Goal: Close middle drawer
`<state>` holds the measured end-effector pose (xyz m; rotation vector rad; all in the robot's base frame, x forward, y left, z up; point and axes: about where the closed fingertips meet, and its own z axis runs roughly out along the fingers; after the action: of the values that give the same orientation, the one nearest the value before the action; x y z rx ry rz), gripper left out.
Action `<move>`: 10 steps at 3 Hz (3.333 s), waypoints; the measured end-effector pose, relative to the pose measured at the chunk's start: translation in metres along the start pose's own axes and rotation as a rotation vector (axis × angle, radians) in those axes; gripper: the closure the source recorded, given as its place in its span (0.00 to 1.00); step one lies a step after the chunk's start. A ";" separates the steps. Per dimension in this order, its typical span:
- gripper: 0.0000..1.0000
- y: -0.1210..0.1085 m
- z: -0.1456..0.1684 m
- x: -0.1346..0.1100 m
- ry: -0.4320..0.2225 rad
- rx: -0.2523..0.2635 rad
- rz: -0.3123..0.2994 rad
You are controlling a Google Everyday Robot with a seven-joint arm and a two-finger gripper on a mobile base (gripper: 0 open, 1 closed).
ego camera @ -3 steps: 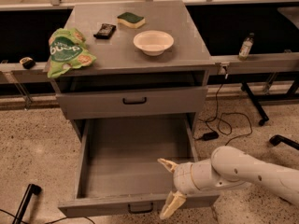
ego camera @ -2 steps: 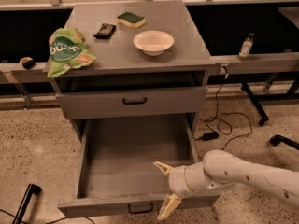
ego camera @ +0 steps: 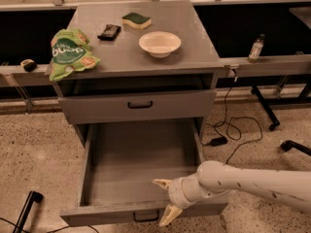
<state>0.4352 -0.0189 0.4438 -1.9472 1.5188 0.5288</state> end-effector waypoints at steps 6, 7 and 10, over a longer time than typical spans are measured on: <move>0.40 -0.097 -0.009 0.051 0.114 0.107 0.158; 0.42 -0.121 -0.009 0.056 0.106 0.131 0.168; 0.45 -0.071 -0.048 0.010 -0.125 0.131 0.094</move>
Offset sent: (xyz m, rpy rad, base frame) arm 0.0257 -0.0232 -0.0245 -0.0455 0.0425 -0.0910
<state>0.5034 -0.0471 0.4887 -1.7188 1.5310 0.5661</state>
